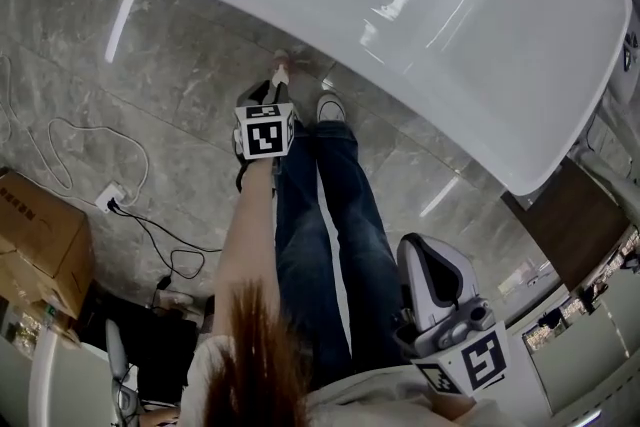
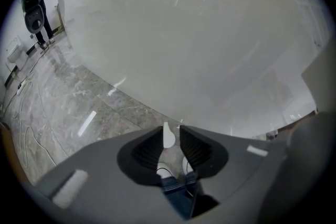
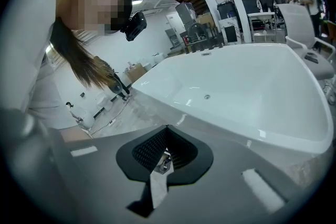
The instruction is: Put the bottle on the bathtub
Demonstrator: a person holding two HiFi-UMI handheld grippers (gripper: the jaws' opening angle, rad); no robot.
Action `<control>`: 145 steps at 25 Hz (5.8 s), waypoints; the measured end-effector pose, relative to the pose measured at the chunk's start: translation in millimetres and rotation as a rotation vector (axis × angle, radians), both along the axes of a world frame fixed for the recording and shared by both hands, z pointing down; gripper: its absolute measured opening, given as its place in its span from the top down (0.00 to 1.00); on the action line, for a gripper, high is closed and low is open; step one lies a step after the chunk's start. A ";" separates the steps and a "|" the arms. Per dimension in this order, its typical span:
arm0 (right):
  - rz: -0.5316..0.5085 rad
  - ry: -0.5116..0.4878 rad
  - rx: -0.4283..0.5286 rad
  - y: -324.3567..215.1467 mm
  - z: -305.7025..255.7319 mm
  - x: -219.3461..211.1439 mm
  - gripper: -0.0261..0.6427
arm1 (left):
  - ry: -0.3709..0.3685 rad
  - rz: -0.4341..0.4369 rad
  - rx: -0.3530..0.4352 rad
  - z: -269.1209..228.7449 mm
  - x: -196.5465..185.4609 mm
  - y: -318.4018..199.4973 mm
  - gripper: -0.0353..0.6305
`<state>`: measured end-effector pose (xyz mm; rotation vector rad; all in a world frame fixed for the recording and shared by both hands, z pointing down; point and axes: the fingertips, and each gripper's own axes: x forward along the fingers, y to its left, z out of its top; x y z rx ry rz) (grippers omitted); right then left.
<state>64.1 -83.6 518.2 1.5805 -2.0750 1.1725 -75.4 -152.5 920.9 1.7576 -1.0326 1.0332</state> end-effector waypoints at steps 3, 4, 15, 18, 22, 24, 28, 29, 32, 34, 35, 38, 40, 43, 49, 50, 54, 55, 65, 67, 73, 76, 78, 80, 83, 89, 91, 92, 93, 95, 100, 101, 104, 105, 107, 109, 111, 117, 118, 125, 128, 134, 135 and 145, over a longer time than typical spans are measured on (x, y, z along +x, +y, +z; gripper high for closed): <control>-0.013 -0.002 0.002 0.4 -0.6 0.7 0.96 | 0.000 -0.028 0.018 -4.6 -0.6 -3.1 0.77; -0.017 -0.002 0.003 0.3 -1.2 1.1 0.96 | -0.004 -0.038 0.023 -6.1 -1.2 -3.3 0.78; -0.036 0.004 0.039 -6.7 -18.1 1.6 0.96 | 0.004 -0.067 0.058 -30.1 6.5 -7.9 0.87; -0.045 0.002 0.052 -7.4 -24.5 0.3 0.96 | 0.009 -0.052 0.099 -45.7 10.4 -15.5 0.87; -0.058 0.007 0.070 -8.5 -33.8 0.7 0.96 | 0.037 -0.054 0.146 -76.0 15.9 -26.8 0.88; -0.063 0.009 0.081 -10.7 -38.5 1.1 0.96 | 0.033 -0.061 0.167 -85.7 11.2 -30.6 0.88; -0.072 0.011 0.098 -14.6 -45.6 0.5 0.96 | 0.010 -0.098 0.214 -102.5 -8.3 -37.7 0.88; -0.075 0.011 0.101 -15.0 -46.9 -0.5 0.96 | 0.008 -0.111 0.228 -109.3 -12.9 -39.9 0.88; -0.087 0.010 0.111 -15.1 -50.7 -2.7 0.96 | 0.009 -0.140 0.291 -136.4 -26.3 -44.6 0.88; -0.095 0.010 0.118 -15.1 -52.5 -1.7 0.96 | 0.022 -0.144 0.334 -157.4 -30.1 -45.3 0.88; -0.097 0.011 0.120 -15.0 -53.0 -0.5 0.96 | 0.030 -0.137 0.353 -167.7 -29.7 -45.2 0.88; -0.103 0.020 0.116 -13.1 -52.4 2.7 0.96 | 0.060 -0.112 0.393 -195.3 -23.7 -45.3 0.88; -0.111 0.023 0.111 -11.9 -52.0 2.7 0.96 | 0.082 -0.098 0.413 -212.2 -19.1 -46.9 0.88; -0.124 0.030 0.109 -10.6 -52.6 3.3 0.96 | 0.114 -0.058 0.449 -239.5 -8.4 -49.7 0.88; -0.140 0.051 0.119 -9.1 -58.4 7.5 0.96 | 0.180 -0.060 0.520 -305.1 -2.2 -39.1 0.88; -0.145 0.055 0.122 -9.8 -60.5 7.9 0.96 | 0.179 -0.065 0.528 -315.0 -4.8 -36.1 0.88; -0.162 0.078 0.152 -16.1 -75.2 11.4 0.96 | 0.186 -0.109 0.540 -349.7 -17.2 -24.1 0.88; -0.165 0.085 0.158 -16.5 -79.8 12.3 0.96 | 0.190 -0.118 0.535 -357.3 -20.4 -18.8 0.88; -0.208 0.129 0.257 -30.4 -136.5 9.4 0.96 | 0.172 -0.173 0.662 -453.8 -52.2 -29.9 0.88; -0.216 0.140 0.275 -31.0 -148.3 7.3 0.96 | 0.173 -0.181 0.702 -476.8 -54.9 -33.8 0.88; -0.276 0.152 0.325 -29.6 -177.4 -7.8 0.96 | 0.175 -0.246 0.775 -530.1 -70.5 -35.7 0.88; -0.308 0.158 0.340 -27.8 -188.3 -13.1 0.96 | 0.178 -0.256 0.801 -554.4 -72.5 -35.2 0.88; -0.318 0.151 0.352 -28.4 -198.7 -16.6 0.96 | 0.175 -0.233 0.819 -571.6 -71.0 -34.1 0.88; -0.324 0.146 0.374 -29.4 -211.0 -19.3 0.96 | 0.175 -0.218 0.834 -586.9 -70.3 -31.7 0.88; -0.329 0.136 0.414 -30.3 -228.2 -21.6 0.96 | 0.176 -0.229 0.856 -606.5 -73.1 -27.3 0.88; -0.313 0.104 0.475 -28.4 -261.0 -19.0 0.96 | 0.194 -0.255 0.890 -639.5 -75.0 -19.8 0.88; -0.303 0.101 0.493 -28.4 -269.5 -16.8 0.96 | 0.197 -0.255 0.908 -650.4 -75.0 -17.8 0.88; -0.299 0.103 0.502 -28.8 -273.8 -16.0 0.96 | 0.201 -0.255 0.916 -656.0 -75.2 -17.1 0.88; -0.298 0.106 0.512 -29.7 -278.4 -15.3 0.96 | 0.205 -0.256 0.925 -661.9 -75.4 -16.6 0.88; -0.296 0.111 0.528 -31.1 -286.6 -13.4 0.96 | 0.209 -0.256 0.940 -671.9 -74.5 -14.1 0.88; -0.249 0.133 0.573 -33.5 -306.2 7.6 0.96 | 0.213 -0.251 0.976 -696.1 -68.3 -1.1 0.88; -0.241 0.138 0.589 -34.1 -311.2 11.7 0.96 | 0.217 -0.253 0.987 -701.8 -67.3 1.6 0.88; -0.231 0.151 0.613 -32.1 -320.3 18.8 0.96 | 0.225 -0.254 1.022 -717.0 -63.9 9.5 0.88; -0.230 0.150 0.616 -30.7 -321.5 19.2 0.96 | 0.229 -0.253 1.032 -721.5 -62.6 11.8 0.88; -0.225 0.133 0.616 -26.9 -322.9 17.3 0.96 | 0.234 -0.250 1.050 -729.2 -60.6 16.9 0.88; -0.207 0.100 0.610 -22.5 -324.3 15.8 0.96 | 0.240 -0.249 1.061 -736.1 -59.0 22.1 0.88; -0.188 0.085 0.608 -19.2 -326.0 17.6 0.96 | 0.250 -0.242 1.070 -742.8 -56.9 25.9 0.88; -0.161 0.093 0.632 -13.6 -333.7 26.3 0.96 | 0.257 -0.220 1.079 -750.5 -50.8 36.7 0.88; -0.153 0.095 0.635 -13.0 -334.7 28.1 0.96 | 0.259 -0.219 1.077 -750.7 -50.4 38.3 0.87; -0.132 0.100 0.645 -9.1 -337.5 28.7 0.96 | 0.274 -0.220 1.049 -744.9 -47.4 45.6 0.88; -0.143 0.099 0.647 -10.1 -338.2 22.1 0.96 | 0.311 -0.246 1.029 -749.1 -43.0 43.1 0.87; -0.139 0.091 0.645 -7.9 -336.7 15.5 0.96 | 0.315 -0.262 1.019 -743.7 -46.5 44.7 0.87; -0.140 0.091 0.645 -8.2 -336.3 15.1 0.96 | 0.315 -0.263 1.016 -742.9 -46.1 44.5 0.87; -0.159 0.096 0.640 -7.5 -334.4 9.5 0.96 | 0.286 -0.248 1.043 -737.3 -53.5 46.2 0.87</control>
